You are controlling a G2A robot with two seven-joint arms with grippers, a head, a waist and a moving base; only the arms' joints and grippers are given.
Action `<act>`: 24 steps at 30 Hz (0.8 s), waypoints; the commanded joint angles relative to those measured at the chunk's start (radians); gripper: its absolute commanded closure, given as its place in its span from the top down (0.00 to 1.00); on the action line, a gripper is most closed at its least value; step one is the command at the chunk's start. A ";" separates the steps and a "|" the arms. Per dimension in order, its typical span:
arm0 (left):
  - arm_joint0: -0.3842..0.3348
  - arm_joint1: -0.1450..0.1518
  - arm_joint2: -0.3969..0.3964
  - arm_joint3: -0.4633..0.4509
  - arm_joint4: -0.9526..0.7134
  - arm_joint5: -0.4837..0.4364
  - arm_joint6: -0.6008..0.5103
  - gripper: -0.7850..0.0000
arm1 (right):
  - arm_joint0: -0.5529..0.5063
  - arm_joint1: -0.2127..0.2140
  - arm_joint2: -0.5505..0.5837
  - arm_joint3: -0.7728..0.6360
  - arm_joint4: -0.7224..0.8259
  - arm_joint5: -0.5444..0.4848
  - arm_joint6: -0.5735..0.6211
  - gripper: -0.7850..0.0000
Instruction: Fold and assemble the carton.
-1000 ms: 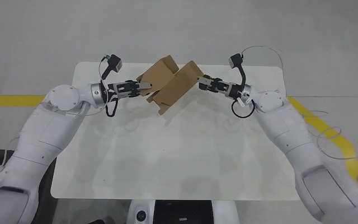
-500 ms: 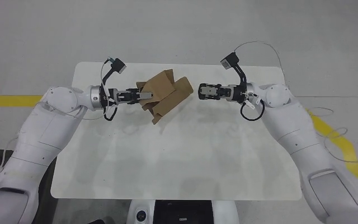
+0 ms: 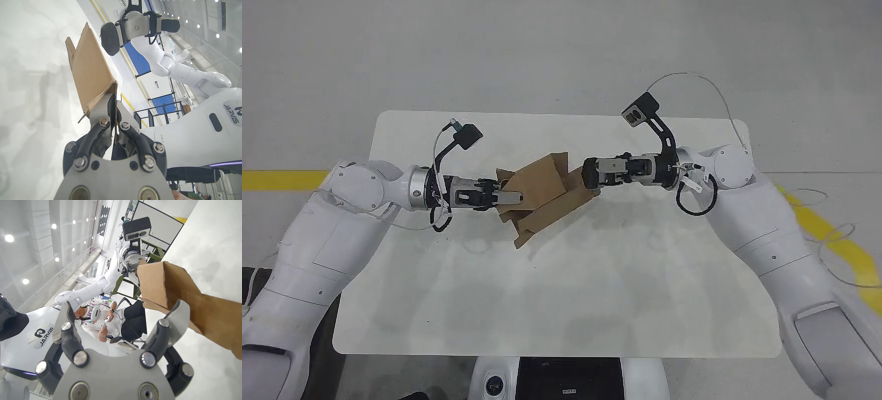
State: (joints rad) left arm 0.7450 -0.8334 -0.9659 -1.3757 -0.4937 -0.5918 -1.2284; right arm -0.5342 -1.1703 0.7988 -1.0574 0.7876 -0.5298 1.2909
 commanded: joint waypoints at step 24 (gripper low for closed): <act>0.020 0.013 -0.015 -0.022 -0.081 0.043 -0.043 0.00 | -0.012 -0.018 -0.032 -0.067 0.011 -0.033 -0.033 1.00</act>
State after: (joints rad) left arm 0.7647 -0.8200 -0.9811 -1.3977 -0.5739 -0.5494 -1.2707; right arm -0.5461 -1.1883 0.7667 -1.1245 0.7988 -0.5630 1.2580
